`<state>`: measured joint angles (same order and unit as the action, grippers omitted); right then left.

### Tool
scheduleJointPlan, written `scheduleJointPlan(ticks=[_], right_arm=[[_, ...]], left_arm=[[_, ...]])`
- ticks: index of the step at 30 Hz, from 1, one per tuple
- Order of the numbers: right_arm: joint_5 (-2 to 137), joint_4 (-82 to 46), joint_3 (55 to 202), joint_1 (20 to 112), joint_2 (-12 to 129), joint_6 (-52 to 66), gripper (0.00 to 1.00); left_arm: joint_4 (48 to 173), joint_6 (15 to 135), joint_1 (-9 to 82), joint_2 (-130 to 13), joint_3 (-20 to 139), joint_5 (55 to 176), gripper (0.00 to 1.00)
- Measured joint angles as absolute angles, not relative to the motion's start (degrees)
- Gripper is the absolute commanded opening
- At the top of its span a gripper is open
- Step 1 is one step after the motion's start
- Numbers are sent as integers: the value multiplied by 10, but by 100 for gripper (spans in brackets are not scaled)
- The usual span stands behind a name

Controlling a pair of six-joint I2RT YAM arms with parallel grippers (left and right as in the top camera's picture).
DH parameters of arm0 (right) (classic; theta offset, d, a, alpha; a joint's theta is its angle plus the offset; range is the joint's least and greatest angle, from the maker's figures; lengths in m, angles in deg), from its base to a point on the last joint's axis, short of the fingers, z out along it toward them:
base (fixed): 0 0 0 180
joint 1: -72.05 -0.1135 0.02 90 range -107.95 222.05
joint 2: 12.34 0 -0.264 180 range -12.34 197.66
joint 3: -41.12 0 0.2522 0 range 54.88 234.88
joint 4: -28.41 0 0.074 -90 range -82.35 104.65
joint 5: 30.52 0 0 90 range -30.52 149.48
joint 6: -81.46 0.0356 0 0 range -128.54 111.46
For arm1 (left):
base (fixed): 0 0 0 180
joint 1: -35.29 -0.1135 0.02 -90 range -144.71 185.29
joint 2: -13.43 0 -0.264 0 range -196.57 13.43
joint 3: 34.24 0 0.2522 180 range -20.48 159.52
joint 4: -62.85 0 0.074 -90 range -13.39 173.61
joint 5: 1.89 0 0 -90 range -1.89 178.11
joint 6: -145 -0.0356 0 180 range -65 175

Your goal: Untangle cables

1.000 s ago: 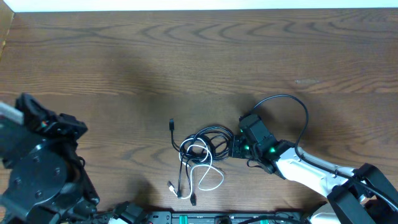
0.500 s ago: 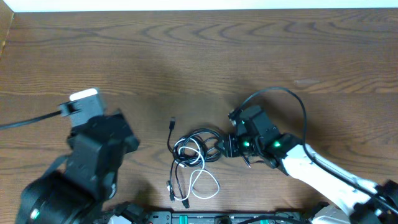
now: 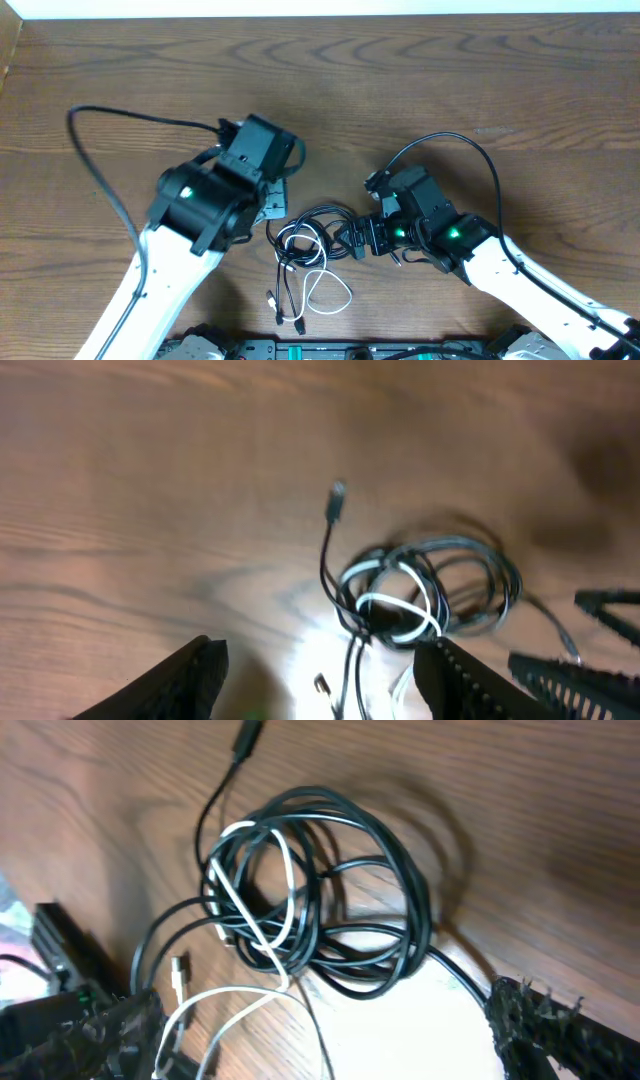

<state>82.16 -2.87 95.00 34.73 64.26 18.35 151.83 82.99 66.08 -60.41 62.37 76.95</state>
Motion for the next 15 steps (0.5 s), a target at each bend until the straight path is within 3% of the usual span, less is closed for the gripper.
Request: scheduleJointPlan(ticks=[15], right_arm=[[807, -31, 950, 347, 643, 179, 99]], left_arm=[[1510, 822, 661, -665, 624, 805, 65]])
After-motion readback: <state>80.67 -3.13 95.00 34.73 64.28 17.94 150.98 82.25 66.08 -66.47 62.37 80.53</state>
